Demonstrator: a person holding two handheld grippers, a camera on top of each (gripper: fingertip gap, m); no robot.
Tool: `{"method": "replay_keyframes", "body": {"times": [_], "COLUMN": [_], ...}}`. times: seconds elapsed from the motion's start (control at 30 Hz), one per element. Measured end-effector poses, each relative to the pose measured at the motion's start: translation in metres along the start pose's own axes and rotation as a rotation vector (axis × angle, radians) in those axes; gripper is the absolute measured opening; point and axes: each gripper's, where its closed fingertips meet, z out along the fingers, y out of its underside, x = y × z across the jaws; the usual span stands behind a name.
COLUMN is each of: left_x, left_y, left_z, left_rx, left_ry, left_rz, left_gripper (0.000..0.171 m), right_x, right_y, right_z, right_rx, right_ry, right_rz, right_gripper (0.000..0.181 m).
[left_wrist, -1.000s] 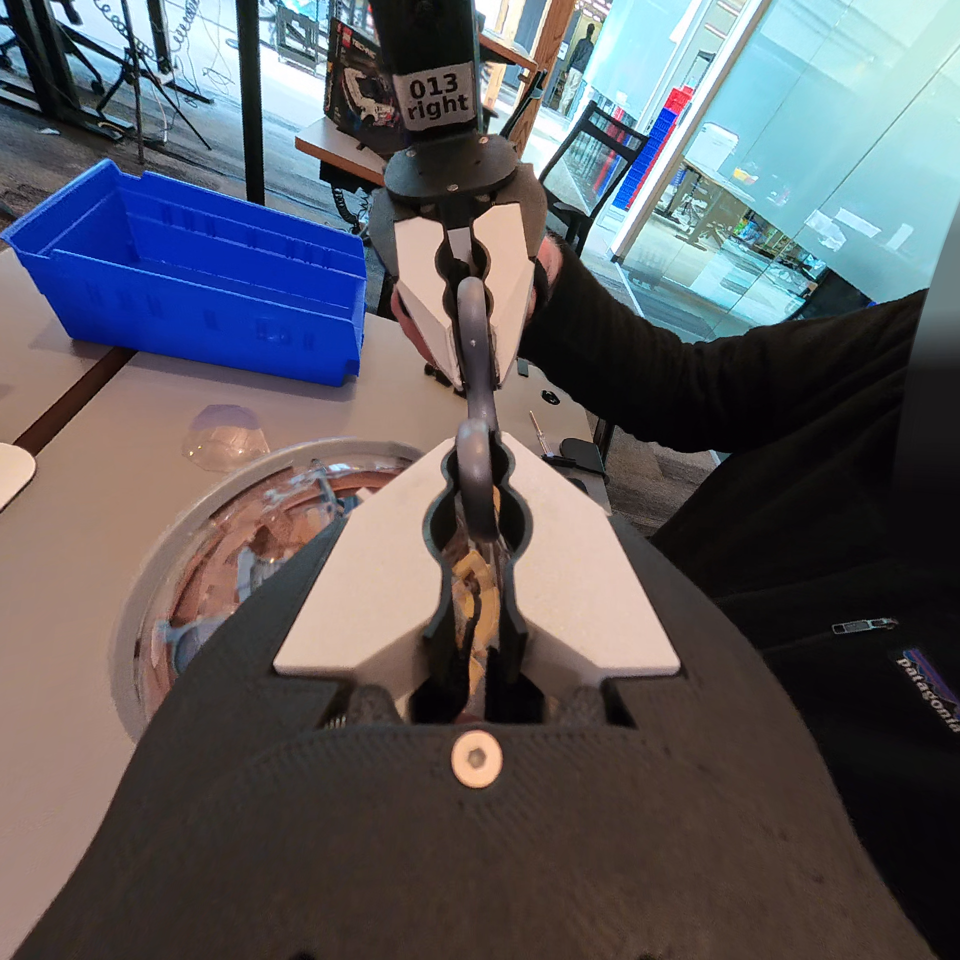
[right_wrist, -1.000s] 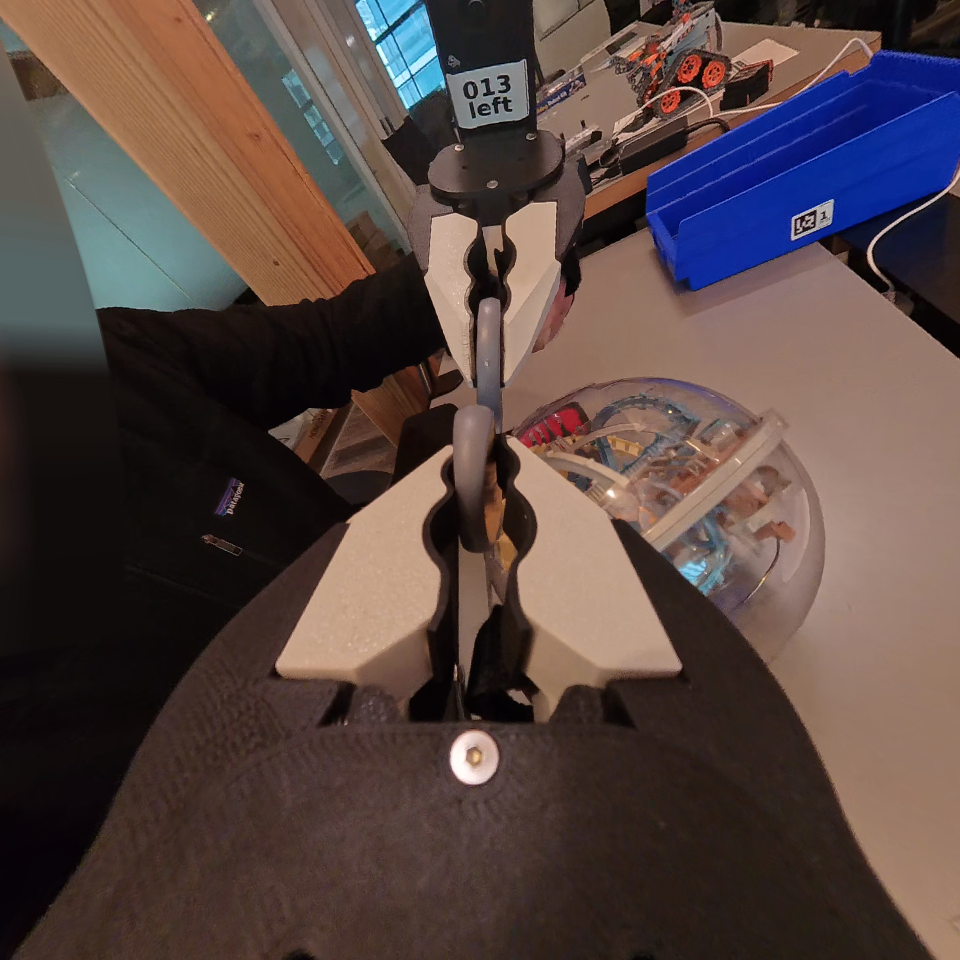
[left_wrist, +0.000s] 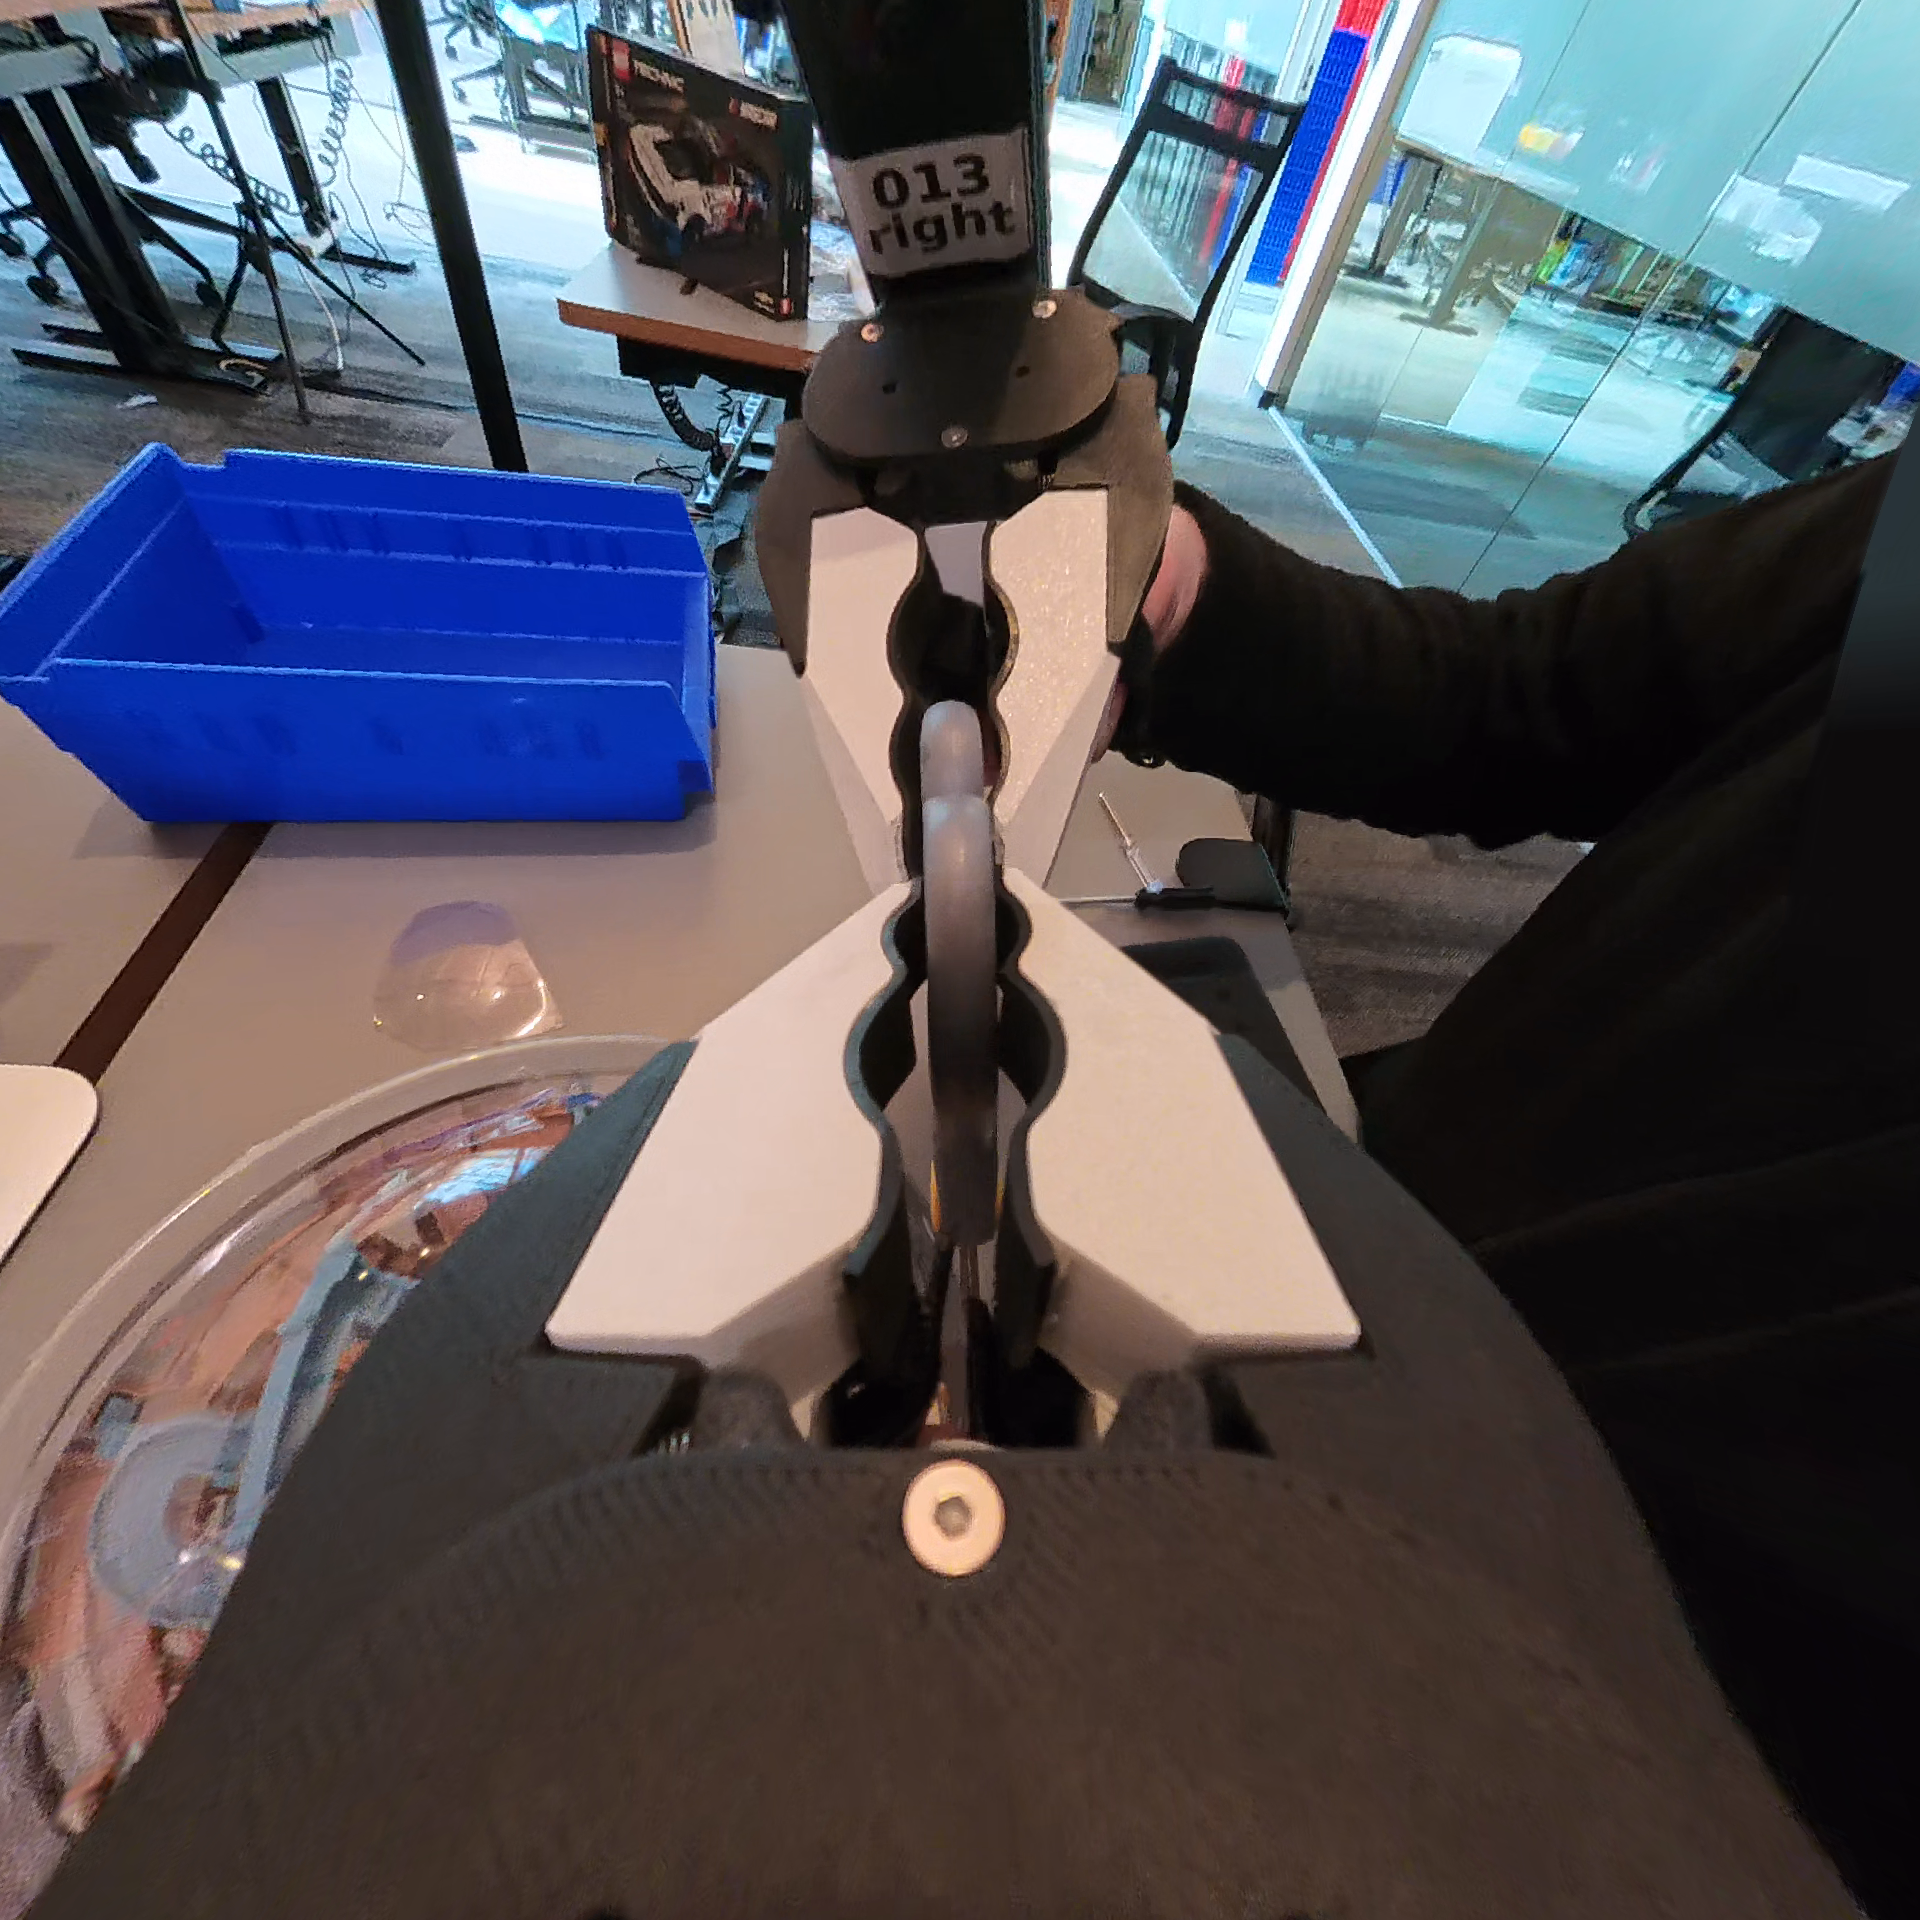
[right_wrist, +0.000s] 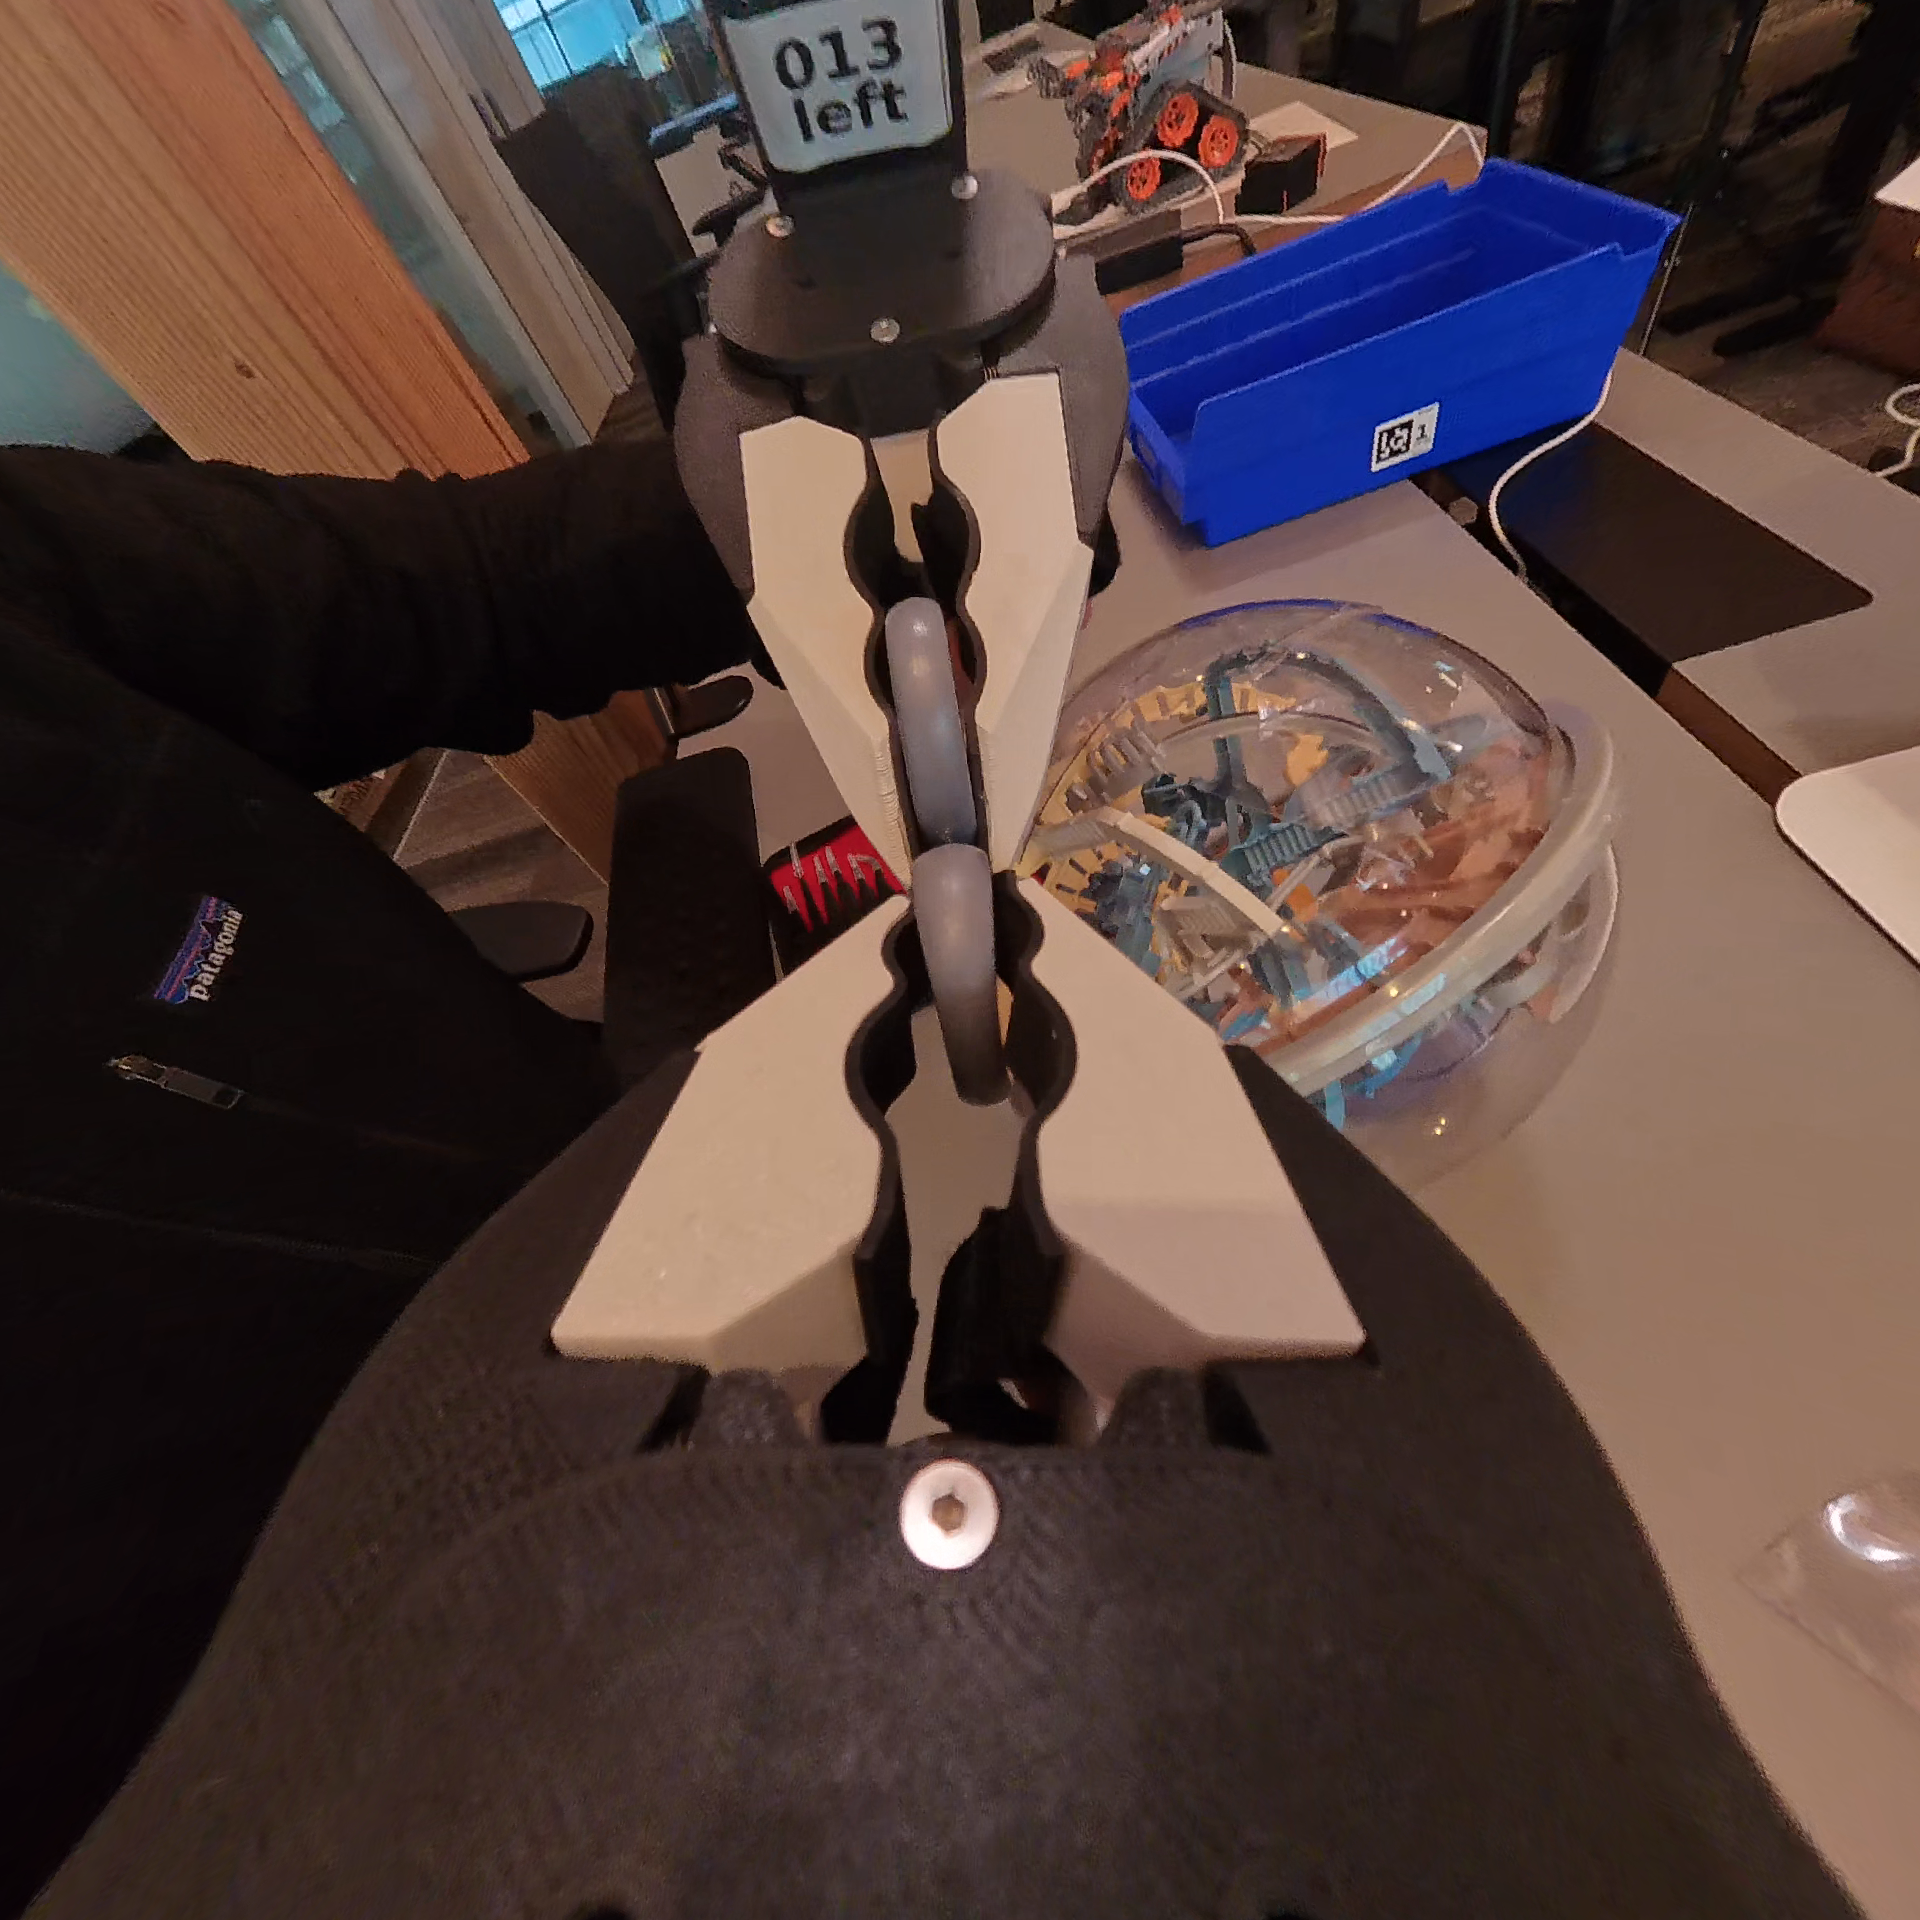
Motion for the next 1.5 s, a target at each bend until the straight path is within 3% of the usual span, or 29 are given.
{"method": "replay_keyframes", "body": {"times": [0.17,0.3,0.4,0.7,1.0,1.13,1.2,1.5], "left_x": [0.004,-0.006,-0.005,0.007,0.01,0.022,0.018,0.015], "left_y": [0.002,0.004,0.018,0.028,0.024,0.033,0.025,0.016], "left_z": [-0.009,-0.035,-0.044,-0.031,-0.029,-0.013,-0.013,-0.027], "left_rx": [-0.021,0.046,0.018,-0.016,0.05,-0.018,0.036,0.015], "left_ry": [-0.006,0.029,0.031,0.058,0.039,0.038,0.017,0.007], "left_rz": [0.049,-0.059,-0.071,-0.045,-0.044,0.075,0.045,0.048], "left_gripper": [0.007,0.007,0.007,0.007,0.007,0.007,0.007,0.009], "right_x": [-0.004,0.003,0.004,-0.006,-0.009,-0.022,-0.017,-0.018], "right_y": [-0.002,-0.001,0.009,0.024,0.019,0.021,0.015,0.01], "right_z": [0.004,-0.009,-0.011,0.009,0.012,0.029,0.026,0.016], "right_rx": [0.01,0.096,0.112,0.086,0.1,0.048,0.089,0.094], "right_ry": [-0.026,-0.043,-0.048,-0.054,-0.024,-0.04,-0.016,-0.006], "right_rz": [-0.025,0.044,0.077,0.096,0.053,-0.022,-0.003,-0.035], "right_gripper": [0.008,0.008,0.008,0.008,0.007,0.008,0.008,0.008]}}
